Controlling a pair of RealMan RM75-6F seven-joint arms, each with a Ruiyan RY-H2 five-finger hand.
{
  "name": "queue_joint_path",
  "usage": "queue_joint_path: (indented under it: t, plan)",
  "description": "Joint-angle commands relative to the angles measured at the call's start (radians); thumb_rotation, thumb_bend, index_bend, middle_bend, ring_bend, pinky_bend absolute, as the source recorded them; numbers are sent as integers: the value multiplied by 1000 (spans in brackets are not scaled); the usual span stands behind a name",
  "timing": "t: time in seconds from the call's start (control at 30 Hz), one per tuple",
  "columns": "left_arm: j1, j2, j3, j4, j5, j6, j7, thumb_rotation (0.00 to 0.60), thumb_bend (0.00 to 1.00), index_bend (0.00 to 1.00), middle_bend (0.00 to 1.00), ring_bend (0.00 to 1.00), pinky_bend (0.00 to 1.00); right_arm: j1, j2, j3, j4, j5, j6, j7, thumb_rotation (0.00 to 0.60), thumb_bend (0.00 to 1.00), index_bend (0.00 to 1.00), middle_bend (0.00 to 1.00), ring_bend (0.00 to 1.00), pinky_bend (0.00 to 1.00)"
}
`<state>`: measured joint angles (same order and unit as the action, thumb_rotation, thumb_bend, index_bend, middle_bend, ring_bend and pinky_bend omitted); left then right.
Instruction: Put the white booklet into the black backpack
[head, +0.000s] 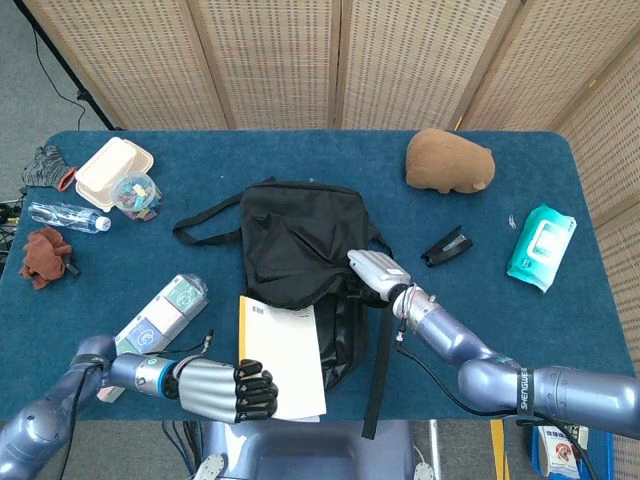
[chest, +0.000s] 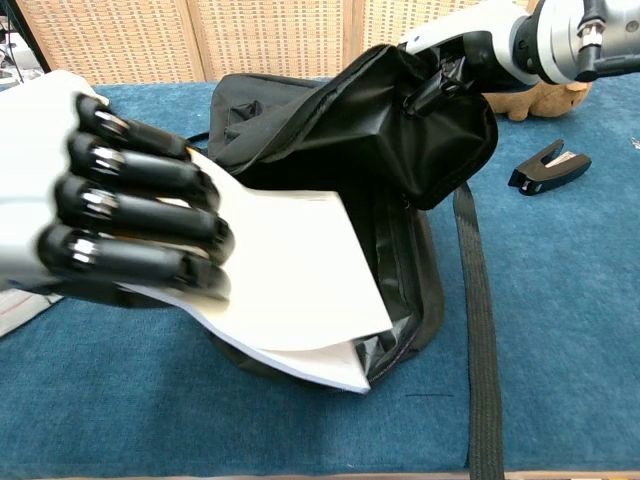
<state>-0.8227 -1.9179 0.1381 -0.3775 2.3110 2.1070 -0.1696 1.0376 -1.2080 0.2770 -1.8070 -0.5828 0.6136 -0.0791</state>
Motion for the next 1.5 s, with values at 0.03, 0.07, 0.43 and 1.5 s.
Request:
queue_joint_path:
  t: [0.03, 0.07, 0.43, 1.5]
  plan:
    - [-16, -40, 22, 33, -22, -7, -16, 600, 619, 831, 680, 549, 749, 3, -11, -3, 2, -14, 21, 10, 600, 1000, 582, 525, 439, 656]
    - [-18, -51, 30, 44, -25, -5, -14, 600, 619, 831, 680, 549, 749, 2, -14, -1, 4, -19, 30, 16, 600, 1000, 581, 525, 439, 656]
    - [-54, -128, 54, 132, -111, -110, -38, 600, 617, 831, 680, 548, 749, 25, 8, -11, -42, -1, 29, 39, 600, 1000, 581, 525, 439, 657]
    - [-98, -161, 101, 248, -301, -411, -81, 600, 580, 807, 616, 493, 749, -21, 16, -23, -82, -205, -31, 165, 600, 1000, 587, 532, 447, 650]
